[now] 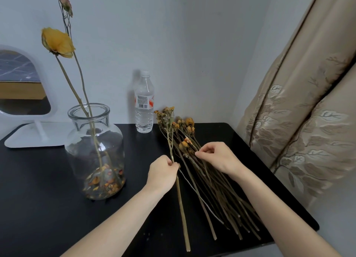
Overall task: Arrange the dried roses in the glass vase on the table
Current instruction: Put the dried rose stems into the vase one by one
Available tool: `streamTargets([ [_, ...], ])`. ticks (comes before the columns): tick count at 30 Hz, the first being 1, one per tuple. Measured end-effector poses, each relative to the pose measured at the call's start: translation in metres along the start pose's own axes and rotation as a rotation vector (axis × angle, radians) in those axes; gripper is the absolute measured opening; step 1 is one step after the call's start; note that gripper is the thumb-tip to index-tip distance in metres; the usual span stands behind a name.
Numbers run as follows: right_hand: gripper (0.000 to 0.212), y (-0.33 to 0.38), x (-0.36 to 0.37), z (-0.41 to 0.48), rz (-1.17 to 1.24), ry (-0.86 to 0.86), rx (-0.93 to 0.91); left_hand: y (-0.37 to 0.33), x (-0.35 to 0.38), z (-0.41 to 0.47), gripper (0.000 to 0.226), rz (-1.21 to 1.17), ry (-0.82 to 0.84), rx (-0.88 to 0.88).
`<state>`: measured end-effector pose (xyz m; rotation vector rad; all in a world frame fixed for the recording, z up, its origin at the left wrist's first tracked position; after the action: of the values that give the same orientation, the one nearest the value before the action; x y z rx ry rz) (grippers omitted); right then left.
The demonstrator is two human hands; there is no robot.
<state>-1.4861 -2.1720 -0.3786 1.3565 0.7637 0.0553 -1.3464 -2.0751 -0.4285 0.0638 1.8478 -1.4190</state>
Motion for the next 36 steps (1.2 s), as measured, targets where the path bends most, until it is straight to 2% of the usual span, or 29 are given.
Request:
streamTargets([
  [4, 0.015, 0.0, -0.001, -0.003, 0.023, 0.04, 0.014, -0.003, -0.004, -0.003, 0.018, 0.072, -0.015, 0.033],
  [12, 0.012, 0.011, -0.002, -0.01, 0.11, 0.07, -0.033, 0.0, -0.004, -0.008, 0.019, -0.036, 0.028, -0.013],
  [16, 0.014, 0.014, -0.007, -0.012, 0.19, 0.052, -0.058, 0.0, -0.008, -0.011, 0.02, -0.003, 0.012, -0.002],
  [25, 0.01, 0.017, -0.023, -0.011, 0.252, -0.058, -0.156, -0.014, -0.023, -0.019, 0.02, 0.146, -0.118, 0.123],
  [36, 0.013, 0.024, -0.034, -0.007, 0.35, -0.198, -0.181, -0.026, -0.036, -0.027, 0.029, 0.151, -0.191, 0.212],
])
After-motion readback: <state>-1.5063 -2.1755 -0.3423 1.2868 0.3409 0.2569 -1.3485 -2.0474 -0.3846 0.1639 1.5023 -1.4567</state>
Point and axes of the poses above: each hand's wrist, its own z-axis towards the middle knuckle, its own x-axis out of the palm, y = z × x, the point moved 8 cm from there along z, towards the middle knuckle, and after that the axes turned 14 degrees about z, right-handed, at the moved point
